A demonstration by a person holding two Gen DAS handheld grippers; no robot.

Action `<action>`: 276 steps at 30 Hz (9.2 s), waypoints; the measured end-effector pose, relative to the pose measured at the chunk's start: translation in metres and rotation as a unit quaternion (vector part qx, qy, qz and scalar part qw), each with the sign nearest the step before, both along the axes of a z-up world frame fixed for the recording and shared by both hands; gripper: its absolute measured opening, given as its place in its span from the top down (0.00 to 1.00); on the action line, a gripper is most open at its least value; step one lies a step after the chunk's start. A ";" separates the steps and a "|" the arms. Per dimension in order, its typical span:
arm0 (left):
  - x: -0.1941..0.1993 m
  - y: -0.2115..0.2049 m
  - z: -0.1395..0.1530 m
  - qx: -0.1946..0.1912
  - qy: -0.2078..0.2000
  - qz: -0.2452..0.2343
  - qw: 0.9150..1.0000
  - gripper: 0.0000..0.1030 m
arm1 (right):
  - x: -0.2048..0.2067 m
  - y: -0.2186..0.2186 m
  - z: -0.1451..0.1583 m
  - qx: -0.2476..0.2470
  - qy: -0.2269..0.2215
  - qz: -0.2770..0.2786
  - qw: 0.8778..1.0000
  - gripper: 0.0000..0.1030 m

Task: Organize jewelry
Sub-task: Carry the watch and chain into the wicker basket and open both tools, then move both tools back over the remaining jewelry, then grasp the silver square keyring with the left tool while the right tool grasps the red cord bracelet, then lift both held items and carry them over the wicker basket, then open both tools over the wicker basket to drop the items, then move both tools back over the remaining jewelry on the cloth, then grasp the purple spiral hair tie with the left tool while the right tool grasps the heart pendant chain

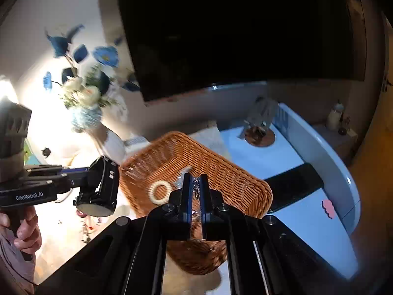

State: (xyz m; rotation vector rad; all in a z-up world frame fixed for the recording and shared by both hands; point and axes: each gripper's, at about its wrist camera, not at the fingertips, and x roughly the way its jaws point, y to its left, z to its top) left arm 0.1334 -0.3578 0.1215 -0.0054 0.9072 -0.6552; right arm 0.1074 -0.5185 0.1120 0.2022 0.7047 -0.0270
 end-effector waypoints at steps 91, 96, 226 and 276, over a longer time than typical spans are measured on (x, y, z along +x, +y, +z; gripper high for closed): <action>-0.137 0.342 -0.139 -0.071 -0.015 0.346 0.935 0.23 | -0.002 0.200 -0.131 0.068 0.025 0.101 0.992 0.35; -0.124 0.300 -0.139 0.025 0.021 0.303 0.952 0.36 | -0.001 0.201 -0.131 0.066 0.027 0.103 0.992 0.35; 0.019 0.079 -0.005 -0.045 0.012 0.045 0.998 0.60 | 0.065 0.018 -0.017 0.081 0.048 -0.014 0.995 0.71; -0.013 0.241 -0.150 0.047 0.030 0.177 0.983 0.66 | 0.063 0.253 -0.143 0.039 0.124 0.164 0.978 0.62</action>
